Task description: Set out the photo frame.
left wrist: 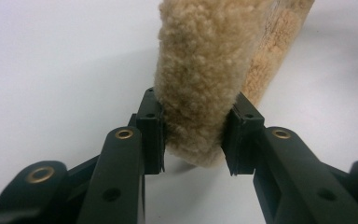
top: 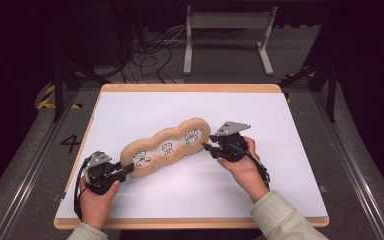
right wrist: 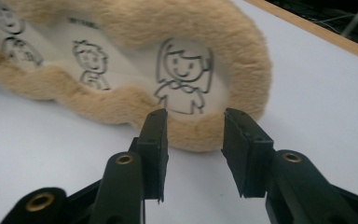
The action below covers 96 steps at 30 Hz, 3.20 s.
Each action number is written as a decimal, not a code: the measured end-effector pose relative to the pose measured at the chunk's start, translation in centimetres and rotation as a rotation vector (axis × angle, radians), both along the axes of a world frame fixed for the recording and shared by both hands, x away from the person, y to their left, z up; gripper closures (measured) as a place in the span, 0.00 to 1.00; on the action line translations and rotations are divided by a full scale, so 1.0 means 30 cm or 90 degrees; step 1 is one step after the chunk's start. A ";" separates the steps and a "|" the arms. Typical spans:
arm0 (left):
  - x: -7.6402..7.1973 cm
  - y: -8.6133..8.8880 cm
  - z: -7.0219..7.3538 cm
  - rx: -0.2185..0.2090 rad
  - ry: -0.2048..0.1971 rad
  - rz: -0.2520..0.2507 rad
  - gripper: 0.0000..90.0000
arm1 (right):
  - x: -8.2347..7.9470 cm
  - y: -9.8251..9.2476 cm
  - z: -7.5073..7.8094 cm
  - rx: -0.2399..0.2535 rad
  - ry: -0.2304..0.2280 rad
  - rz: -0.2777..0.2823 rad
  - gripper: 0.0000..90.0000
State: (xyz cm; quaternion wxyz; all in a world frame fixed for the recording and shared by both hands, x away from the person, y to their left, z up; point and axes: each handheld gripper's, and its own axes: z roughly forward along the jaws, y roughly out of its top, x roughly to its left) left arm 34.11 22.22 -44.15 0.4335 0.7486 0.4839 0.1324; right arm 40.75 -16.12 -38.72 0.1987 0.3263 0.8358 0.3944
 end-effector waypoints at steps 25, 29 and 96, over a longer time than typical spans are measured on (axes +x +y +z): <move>0.010 -0.005 -0.008 -0.001 -0.003 0.009 0.71 | 0.210 0.015 -0.082 0.009 0.078 -0.012 0.60; 0.010 -0.005 -0.008 0.000 -0.002 0.006 0.71 | 0.232 0.008 -0.086 0.019 0.097 -0.006 0.61; 0.230 -0.223 0.068 -0.075 0.051 -0.091 0.68 | -0.088 -0.339 -0.024 0.081 0.088 -0.132 0.73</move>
